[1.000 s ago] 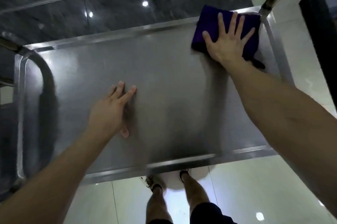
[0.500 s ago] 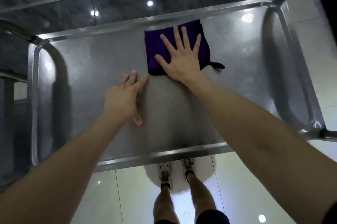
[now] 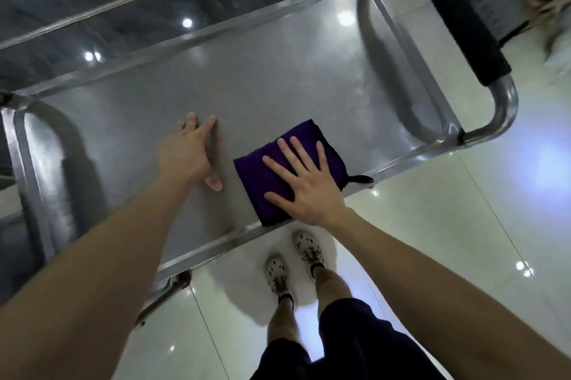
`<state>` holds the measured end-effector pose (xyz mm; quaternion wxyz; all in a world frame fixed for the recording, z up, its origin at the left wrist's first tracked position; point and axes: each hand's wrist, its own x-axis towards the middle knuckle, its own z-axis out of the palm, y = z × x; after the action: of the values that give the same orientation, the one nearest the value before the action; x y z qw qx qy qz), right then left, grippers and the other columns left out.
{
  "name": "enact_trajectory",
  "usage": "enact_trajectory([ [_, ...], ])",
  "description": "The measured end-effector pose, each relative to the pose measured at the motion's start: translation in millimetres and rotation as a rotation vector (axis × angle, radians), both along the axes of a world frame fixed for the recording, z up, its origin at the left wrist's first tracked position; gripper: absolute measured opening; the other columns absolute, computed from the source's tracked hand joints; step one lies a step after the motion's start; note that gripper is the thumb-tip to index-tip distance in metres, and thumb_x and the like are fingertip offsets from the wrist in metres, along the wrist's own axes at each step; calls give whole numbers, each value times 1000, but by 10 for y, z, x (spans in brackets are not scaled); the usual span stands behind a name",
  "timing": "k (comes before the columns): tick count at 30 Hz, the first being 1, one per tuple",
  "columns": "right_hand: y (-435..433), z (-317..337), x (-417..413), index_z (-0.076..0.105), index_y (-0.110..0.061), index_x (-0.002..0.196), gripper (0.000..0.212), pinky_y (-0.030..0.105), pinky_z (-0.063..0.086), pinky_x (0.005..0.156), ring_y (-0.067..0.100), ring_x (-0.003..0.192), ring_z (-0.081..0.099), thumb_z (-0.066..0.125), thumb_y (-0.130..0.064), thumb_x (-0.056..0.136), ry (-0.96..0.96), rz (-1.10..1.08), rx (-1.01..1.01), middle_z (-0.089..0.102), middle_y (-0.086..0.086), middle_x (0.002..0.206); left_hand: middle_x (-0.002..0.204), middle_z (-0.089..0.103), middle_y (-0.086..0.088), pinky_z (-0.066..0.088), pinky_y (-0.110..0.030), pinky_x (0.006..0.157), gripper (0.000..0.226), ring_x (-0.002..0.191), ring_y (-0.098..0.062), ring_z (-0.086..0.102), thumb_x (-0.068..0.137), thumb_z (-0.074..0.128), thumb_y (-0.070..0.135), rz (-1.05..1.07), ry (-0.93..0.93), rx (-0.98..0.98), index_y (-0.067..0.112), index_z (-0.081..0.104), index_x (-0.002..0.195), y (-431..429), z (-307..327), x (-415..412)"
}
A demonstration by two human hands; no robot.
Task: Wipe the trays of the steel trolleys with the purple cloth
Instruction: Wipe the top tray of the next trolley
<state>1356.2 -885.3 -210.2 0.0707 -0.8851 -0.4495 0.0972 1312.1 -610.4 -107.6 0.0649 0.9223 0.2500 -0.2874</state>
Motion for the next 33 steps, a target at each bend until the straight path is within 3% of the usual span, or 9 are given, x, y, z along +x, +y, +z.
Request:
enact_trajectory([
  [7,-878,97,642,3,-51,171,83,64,-2,132,17,167,-16,21,-90,100,27,-142,-97,-7,-7,182,178,21,-8,51,-56,110,173,156,-34,40,24,106,63,-50,-38,21,42,18,171,83,-165,-22],
  [14,-1192,125,2083,-8,-54,168,87,62,-11,131,16,165,-22,17,-95,95,73,-322,-189,-19,-9,181,182,12,0,52,-57,112,164,164,-25,25,39,106,58,4,-18,40,46,11,172,103,-180,-35],
  [20,-412,154,3074,0,-50,170,89,63,-17,129,22,166,-19,12,-95,94,60,-321,-176,-11,-3,182,183,9,-2,50,-54,116,156,166,-27,21,50,105,51,11,14,55,43,9,173,-22,23,67],
  [25,560,156,3617,-1,-49,171,97,65,-17,128,25,166,-20,3,-99,88,69,-301,-179,-14,-1,182,183,7,-6,44,-47,119,164,166,-29,20,45,105,54,-2,54,74,39,6,174,-43,106,183],
  [33,1667,129,3212,-3,-44,172,96,71,-13,126,32,166,-19,3,-94,90,45,-156,-127,-17,6,181,183,5,-2,50,-53,112,170,166,-28,22,38,107,55,33,37,63,44,4,173,151,35,314],
])
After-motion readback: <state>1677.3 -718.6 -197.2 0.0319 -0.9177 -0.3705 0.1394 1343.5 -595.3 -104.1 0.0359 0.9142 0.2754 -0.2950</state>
